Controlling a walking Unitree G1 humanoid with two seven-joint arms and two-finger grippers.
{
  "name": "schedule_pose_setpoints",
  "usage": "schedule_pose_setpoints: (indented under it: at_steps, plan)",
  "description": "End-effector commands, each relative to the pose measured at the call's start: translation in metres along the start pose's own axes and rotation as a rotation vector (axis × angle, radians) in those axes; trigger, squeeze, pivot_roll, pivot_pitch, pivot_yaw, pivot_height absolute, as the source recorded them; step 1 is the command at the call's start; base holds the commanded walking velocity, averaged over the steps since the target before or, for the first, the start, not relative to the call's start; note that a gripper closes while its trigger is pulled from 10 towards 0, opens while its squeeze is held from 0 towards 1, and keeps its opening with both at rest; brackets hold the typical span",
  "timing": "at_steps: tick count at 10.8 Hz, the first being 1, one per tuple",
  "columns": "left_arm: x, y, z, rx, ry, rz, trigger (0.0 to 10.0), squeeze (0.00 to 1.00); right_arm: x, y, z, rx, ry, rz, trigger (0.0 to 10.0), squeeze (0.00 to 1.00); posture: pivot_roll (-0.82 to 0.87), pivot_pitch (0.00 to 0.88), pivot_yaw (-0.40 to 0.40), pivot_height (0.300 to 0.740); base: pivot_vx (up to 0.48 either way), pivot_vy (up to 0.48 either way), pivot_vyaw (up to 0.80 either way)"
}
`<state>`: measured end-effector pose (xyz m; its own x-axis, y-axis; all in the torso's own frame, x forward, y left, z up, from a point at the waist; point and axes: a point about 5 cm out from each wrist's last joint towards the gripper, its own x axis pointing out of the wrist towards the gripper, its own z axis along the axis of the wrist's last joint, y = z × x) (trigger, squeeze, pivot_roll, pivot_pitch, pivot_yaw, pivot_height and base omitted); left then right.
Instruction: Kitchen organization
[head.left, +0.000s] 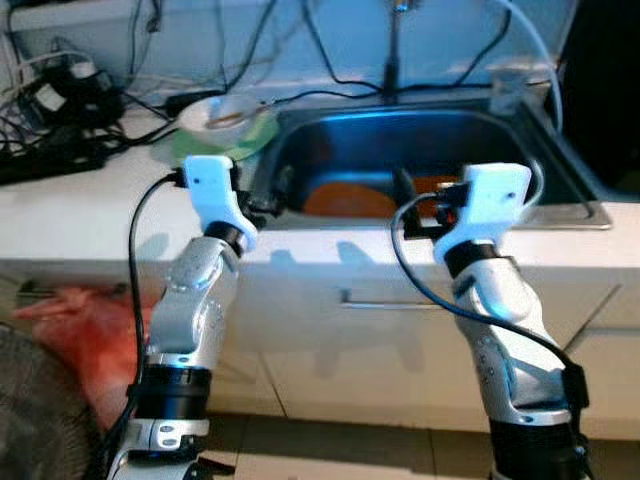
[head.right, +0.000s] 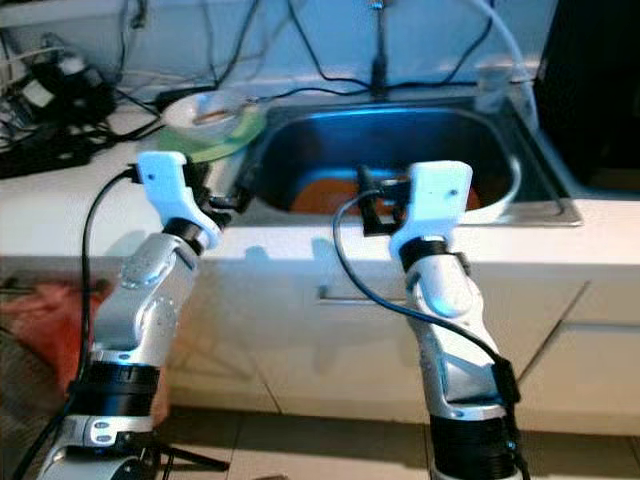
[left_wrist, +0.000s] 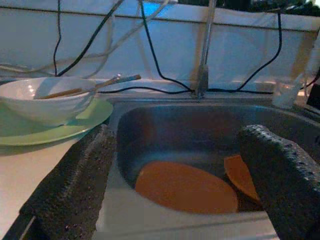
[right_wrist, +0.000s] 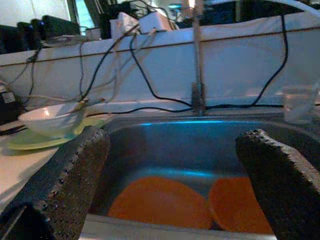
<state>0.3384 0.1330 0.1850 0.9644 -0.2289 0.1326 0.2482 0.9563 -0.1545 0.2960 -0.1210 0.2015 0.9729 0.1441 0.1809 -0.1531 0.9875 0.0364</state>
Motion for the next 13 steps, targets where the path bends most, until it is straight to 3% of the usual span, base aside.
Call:
schedule_pose_setpoints:
  at_steps: [1, 6, 13]
  plan:
    - [0.001, 0.003, 0.004, 0.004, -0.005, 0.006, 10.0, 0.0, 0.0, 0.004, 0.001, 0.009, -0.001, 0.015, 10.0, 0.0, -0.05, 0.0, 0.123, 0.74, 0.0, 0.0, 0.0]
    - [0.002, 0.002, 0.004, 0.027, -0.004, -0.006, 10.0, 0.0, 0.0, 0.003, 0.0, 0.0, 0.002, 0.011, 10.0, 0.0, -0.05, 0.0, 0.127, 0.74, 0.058, 0.0, 0.0]
    - [0.002, 0.003, 0.006, 0.021, -0.013, 0.013, 10.0, 0.0, 0.002, 0.013, 0.012, -0.069, -0.042, 0.07, 10.0, 0.0, -0.05, 0.0, 0.123, 0.74, 0.478, 0.0, 0.0]
